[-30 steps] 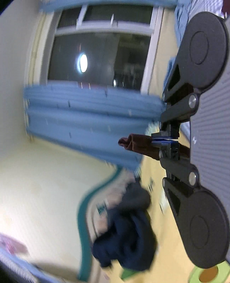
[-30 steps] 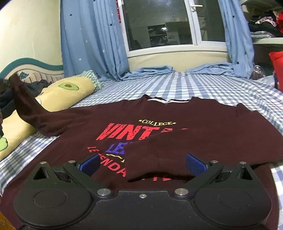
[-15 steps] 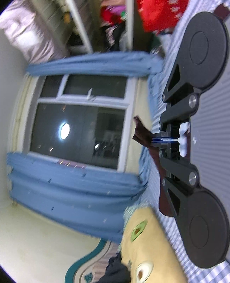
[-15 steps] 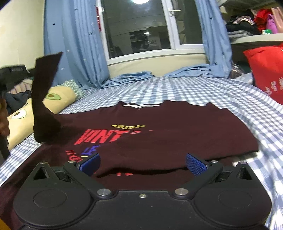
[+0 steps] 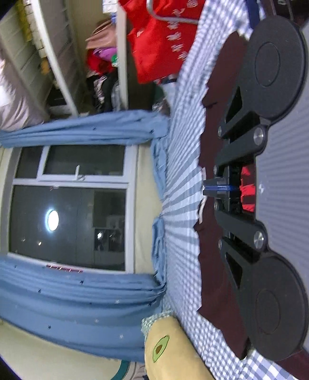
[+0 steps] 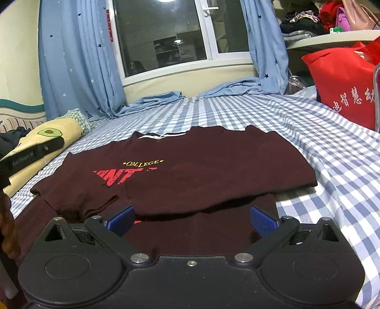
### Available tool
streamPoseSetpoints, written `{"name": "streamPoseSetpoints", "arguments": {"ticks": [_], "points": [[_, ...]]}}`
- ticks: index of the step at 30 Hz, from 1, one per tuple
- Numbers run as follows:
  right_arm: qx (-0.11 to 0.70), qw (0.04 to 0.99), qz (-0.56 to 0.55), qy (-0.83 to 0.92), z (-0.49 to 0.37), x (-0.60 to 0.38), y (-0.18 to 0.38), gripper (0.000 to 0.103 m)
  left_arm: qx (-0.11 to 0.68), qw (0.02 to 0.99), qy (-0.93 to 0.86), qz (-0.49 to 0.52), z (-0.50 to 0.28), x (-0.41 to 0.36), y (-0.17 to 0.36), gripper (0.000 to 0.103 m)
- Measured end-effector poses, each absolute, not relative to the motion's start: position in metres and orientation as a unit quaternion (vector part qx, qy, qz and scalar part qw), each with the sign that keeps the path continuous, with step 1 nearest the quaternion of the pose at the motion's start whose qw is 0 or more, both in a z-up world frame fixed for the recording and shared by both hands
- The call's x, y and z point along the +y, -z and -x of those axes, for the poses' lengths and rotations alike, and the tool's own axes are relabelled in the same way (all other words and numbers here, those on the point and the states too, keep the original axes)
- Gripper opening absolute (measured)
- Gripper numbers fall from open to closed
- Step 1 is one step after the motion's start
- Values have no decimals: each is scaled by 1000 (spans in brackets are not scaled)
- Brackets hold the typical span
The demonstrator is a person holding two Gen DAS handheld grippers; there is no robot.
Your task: Fold small clothes
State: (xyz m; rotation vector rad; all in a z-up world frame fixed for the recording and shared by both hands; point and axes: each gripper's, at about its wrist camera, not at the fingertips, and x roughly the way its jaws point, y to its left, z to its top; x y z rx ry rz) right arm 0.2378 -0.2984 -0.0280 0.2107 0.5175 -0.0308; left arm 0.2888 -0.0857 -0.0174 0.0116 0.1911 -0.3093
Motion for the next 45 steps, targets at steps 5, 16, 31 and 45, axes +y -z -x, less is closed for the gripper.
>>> {"name": "streamPoseSetpoints", "arguments": {"ticks": [5, 16, 31, 45], "points": [[261, 960, -101, 8, -241, -292, 33, 102, 152, 977, 152, 16, -292, -75, 15, 0], [259, 962, -70, -56, -266, -250, 31, 101, 219, 973, 39, 63, -279, 8, 13, 85], [299, 951, 50, -68, -360, -179, 51, 99, 228, 966, -112, 49, -388, 114, 7, 102], [306, 950, 11, -63, -359, -190, 65, 103, 319, 937, -121, 72, -572, 144, 54, 102]]}}
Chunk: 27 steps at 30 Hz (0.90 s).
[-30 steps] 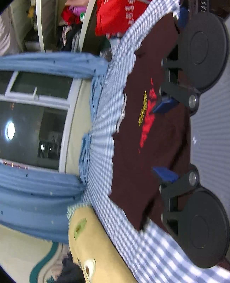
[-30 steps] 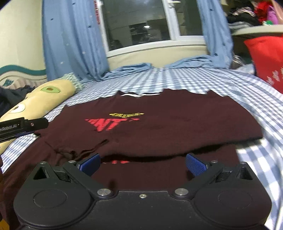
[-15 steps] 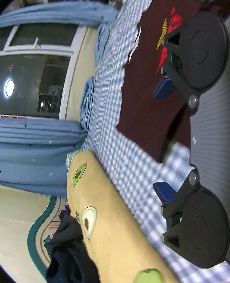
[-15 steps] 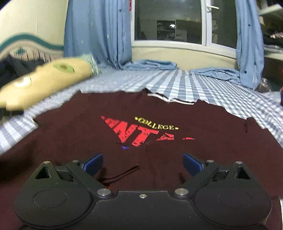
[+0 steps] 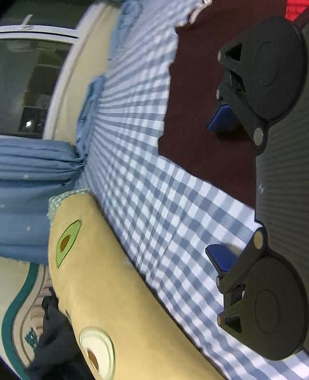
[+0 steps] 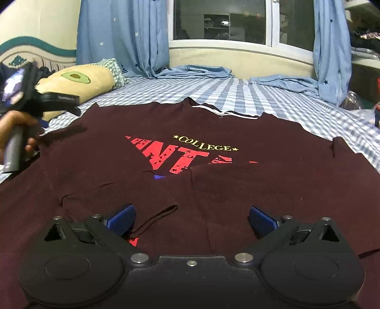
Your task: Fold small clothes
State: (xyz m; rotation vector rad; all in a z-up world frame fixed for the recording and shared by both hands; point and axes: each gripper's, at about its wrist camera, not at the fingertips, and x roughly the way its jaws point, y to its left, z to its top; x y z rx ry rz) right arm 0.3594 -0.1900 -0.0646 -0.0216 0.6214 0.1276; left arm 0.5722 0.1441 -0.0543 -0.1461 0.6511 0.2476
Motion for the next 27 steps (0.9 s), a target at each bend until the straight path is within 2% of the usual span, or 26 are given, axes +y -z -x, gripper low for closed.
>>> {"name": "streamPoseSetpoints", "arguments": {"ticks": [3, 7, 12, 21, 27], "points": [[306, 950, 13, -64, -359, -188, 65, 103, 350, 926, -130, 58, -587, 140, 64, 102], [307, 949, 8, -66, -359, -190, 64, 103, 351, 925, -137, 53, -578, 142, 61, 102], [306, 950, 9, -65, -358, -190, 64, 103, 355, 924, -138, 33, -546, 158, 59, 102], [304, 951, -2, -58, -353, -194, 61, 103, 342, 921, -154, 105, -479, 191, 57, 102], [277, 959, -6, -61, -308, -212, 47, 103, 356, 916, -154, 98, -437, 196, 56, 102]]}}
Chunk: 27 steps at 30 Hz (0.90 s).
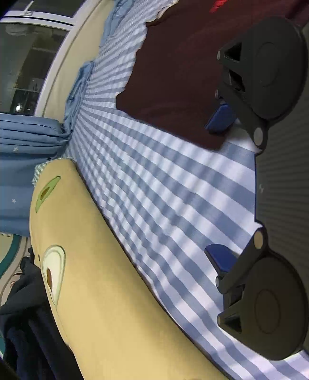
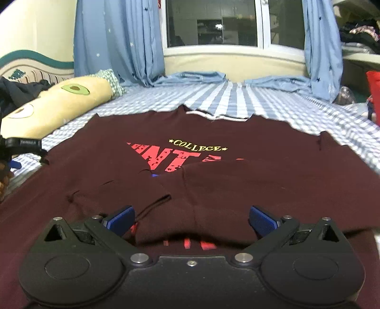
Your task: Fold small clothes
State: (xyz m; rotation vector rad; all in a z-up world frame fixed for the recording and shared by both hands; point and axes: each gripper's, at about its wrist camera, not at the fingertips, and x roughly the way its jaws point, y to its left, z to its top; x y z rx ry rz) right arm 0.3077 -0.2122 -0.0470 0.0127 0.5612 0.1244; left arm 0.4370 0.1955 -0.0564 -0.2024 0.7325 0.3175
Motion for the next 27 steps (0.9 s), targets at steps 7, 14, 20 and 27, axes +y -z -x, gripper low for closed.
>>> {"name": "streamPoseSetpoints", "arguments": {"ticks": [7, 14, 20, 27], "points": [[237, 970, 19, -59, -226, -235, 30, 103, 367, 913, -160, 75, -376, 179, 43, 102], [209, 975, 40, -61, -153, -253, 27, 103, 322, 935, -128, 80, -283, 148, 17, 102], [211, 971, 78, -81, -107, -254, 38, 103, 284, 956, -58, 45, -206, 108, 2, 102], [249, 944, 202, -77, -68, -227, 82, 103, 247, 968, 45, 19, -136, 82, 8, 102]]}}
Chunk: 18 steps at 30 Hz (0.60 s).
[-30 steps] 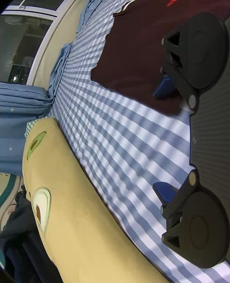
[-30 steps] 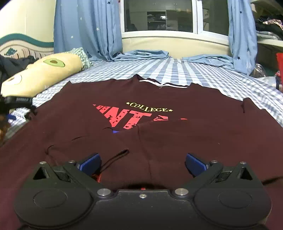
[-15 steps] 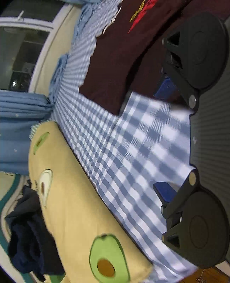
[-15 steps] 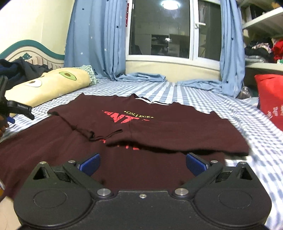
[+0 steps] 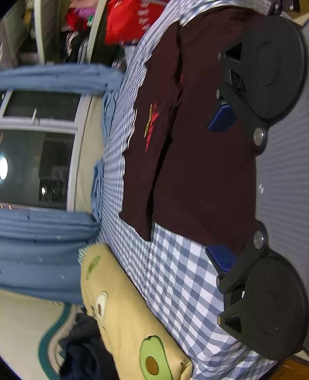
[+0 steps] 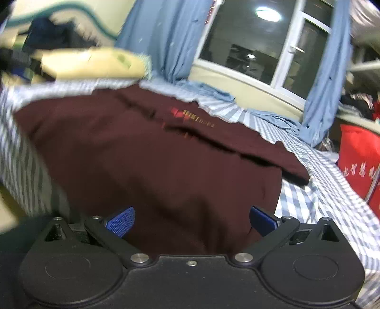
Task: Fold small clothes
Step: 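Grasp the sweatshirt hem with the right tool and lift it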
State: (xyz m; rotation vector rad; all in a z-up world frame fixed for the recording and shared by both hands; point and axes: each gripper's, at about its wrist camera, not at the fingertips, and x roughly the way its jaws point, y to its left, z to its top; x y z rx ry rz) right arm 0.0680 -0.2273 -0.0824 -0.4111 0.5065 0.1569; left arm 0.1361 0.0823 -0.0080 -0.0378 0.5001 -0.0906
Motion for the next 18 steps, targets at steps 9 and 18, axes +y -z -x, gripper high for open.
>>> {"name": "streamPoseSetpoints", "arguments": {"ticks": [9, 18], "points": [[233, 926, 278, -103, -62, -179, 114, 103, 250, 967, 38, -5, -111, 83, 25, 102], [158, 887, 431, -57, -77, -115, 169, 103, 251, 968, 19, 7, -96, 108, 22, 102]]}}
